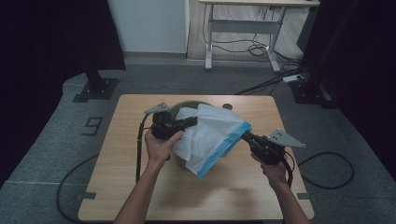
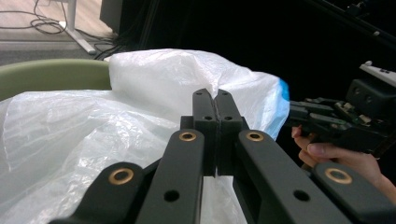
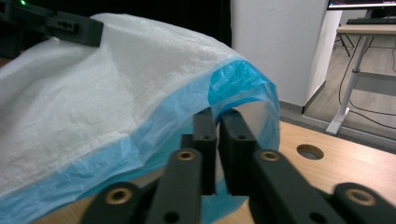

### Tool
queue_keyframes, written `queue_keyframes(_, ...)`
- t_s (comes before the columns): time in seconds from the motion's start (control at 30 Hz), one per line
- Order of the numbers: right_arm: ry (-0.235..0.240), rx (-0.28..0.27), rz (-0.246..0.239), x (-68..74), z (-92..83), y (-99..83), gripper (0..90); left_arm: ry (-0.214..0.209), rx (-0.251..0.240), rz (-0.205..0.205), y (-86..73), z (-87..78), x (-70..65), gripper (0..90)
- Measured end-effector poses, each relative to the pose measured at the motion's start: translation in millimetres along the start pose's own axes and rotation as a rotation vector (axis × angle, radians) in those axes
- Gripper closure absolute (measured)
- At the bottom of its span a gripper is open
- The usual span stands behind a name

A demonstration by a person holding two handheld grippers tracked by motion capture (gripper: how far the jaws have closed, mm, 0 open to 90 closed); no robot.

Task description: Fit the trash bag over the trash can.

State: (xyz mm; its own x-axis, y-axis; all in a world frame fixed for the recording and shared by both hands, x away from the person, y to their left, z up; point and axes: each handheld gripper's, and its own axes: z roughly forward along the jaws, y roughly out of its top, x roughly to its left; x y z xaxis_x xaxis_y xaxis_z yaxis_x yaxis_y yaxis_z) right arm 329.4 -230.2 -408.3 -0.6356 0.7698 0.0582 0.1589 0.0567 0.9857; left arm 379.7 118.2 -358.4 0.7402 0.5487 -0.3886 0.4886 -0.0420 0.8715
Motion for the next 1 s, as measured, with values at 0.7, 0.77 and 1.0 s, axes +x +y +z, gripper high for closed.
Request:
queue_keyframes(0.7, -0.098, 0.097, -0.08, -5.2, 10.0, -7.7, 88.9, 0.045, -0.133, -0.014, 8.6, -12.0, 20.7, 89.7)
queue_keyframes(0.77, -0.117, 0.102, -0.073, -9.7, 9.5, -8.1, 88.9, 0.053, -0.142, -0.017, 11.3, -16.7, 24.7, 89.7)
queue_keyframes(1.0, -0.191, 0.11, -0.049, -23.4, 11.3, -10.5, 88.9, 0.062, -0.187, -0.023, 18.5, -36.8, 36.8, 89.8)
